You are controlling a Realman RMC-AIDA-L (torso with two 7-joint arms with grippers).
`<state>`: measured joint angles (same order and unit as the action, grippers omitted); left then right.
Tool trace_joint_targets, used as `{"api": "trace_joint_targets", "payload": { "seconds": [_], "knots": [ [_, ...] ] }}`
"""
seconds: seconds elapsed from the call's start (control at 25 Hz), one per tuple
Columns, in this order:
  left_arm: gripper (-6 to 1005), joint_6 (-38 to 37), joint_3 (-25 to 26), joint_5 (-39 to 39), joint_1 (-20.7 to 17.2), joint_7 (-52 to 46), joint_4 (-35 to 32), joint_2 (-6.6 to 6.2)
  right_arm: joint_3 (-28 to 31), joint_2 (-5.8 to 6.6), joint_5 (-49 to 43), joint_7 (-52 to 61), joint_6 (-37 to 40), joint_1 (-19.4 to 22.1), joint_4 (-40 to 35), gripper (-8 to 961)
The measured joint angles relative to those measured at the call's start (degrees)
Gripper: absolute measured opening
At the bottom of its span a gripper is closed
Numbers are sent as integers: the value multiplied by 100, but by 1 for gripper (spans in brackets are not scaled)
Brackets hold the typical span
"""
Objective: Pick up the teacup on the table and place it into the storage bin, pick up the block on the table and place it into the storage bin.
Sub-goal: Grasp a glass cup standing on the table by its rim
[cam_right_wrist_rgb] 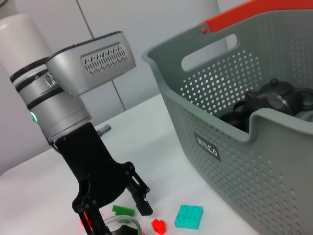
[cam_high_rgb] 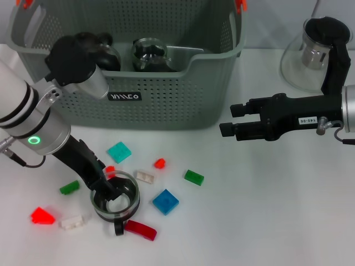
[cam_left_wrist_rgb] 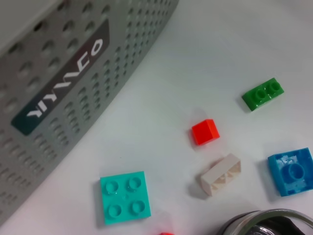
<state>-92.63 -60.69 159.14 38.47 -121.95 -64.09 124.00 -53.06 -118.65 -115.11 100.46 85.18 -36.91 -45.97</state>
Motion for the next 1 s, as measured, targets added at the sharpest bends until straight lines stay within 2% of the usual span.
{"api": "trace_joint_targets", "payload": {
  "seconds": [0.64,0.72,1.0],
  "knots": [
    [721,352,15,-12,0,-11,378,13,42,0,4,0,11,-1,0,703],
    [488,376,14,-12,9,-12,402,12,43,0,8,0,15,-1,0,703],
    [217,436,27,-17,28,-13,415,10,42,0,21,0,31,0,-13,704]
  ]
}}
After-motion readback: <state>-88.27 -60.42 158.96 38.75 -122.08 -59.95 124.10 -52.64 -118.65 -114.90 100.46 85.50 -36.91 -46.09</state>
